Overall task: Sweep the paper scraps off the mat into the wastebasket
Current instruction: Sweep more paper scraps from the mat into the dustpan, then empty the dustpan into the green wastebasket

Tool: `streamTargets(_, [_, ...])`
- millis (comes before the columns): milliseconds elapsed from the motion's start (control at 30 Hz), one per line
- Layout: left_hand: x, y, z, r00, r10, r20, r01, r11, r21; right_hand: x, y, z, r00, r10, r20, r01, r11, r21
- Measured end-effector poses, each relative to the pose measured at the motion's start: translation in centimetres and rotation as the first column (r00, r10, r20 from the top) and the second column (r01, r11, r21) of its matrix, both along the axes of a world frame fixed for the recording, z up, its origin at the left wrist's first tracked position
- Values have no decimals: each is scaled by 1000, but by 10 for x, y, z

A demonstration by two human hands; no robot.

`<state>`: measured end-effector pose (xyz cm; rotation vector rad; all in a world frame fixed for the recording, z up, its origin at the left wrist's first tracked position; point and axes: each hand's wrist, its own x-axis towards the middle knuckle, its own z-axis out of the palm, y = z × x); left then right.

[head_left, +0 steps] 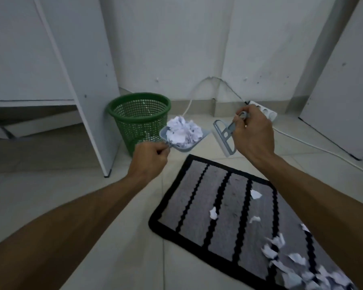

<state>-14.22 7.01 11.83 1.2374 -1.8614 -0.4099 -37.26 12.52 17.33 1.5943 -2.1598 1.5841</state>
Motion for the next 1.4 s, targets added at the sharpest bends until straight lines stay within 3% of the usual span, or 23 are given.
streamTargets(267, [48,-107,75,979,196,59,-196,981,-3,63,-62,4,989,143,42,-143,990,-19])
streamTargets(367, [64,-141,80,938,219,268,-203,975,-86,77,-75,-13,982,169,79,-169,986,-9])
streamTargets(433, [70,-155,75,808,228,544,-167,973,-159,81,-81,-27,978,184,93,-186,983,4])
streamTargets(500, [71,-159,70,662,247,708,-129,968,-217,83,-86,-41,976,196,96,-200,980,26])
streamTargets(633, [64,-161,65,473,241,848,12,960,-279,84,-95,-65,976,204,81,-210,975,69])
streamTargets(733, [62,-166,64,417,248,875,106,942,-317,85,-98,-77,974,208,96,-216,972,88])
streamTargets(867, [70,-179,61,540,312,782,88,903,-421,81,-97,-82,975,210,75,-217,971,99])
streamTargets(967, [75,-175,61,687,340,642,152,797,-585,70,-89,-77,968,250,16,-250,964,94])
streamTargets(1033, [69,-162,60,758,311,573,198,727,-658,57,-79,-71,956,287,-54,-279,952,125])
streamTargets(1100, [57,-141,50,813,222,539,241,714,-657,39,-67,-65,940,315,-132,-291,941,173])
streamTargets(1167, [43,-120,28,853,86,515,282,755,-592,21,-52,-62,924,324,-203,-278,933,226])
streamTargets(1267, [22,-89,-13,851,-112,513,309,897,-316,-3,-27,-66,928,298,-223,-235,934,269])
streamTargets(1400, [10,-46,-58,795,-269,543,340,940,-32,-26,3,-77,945,225,-238,-140,935,327])
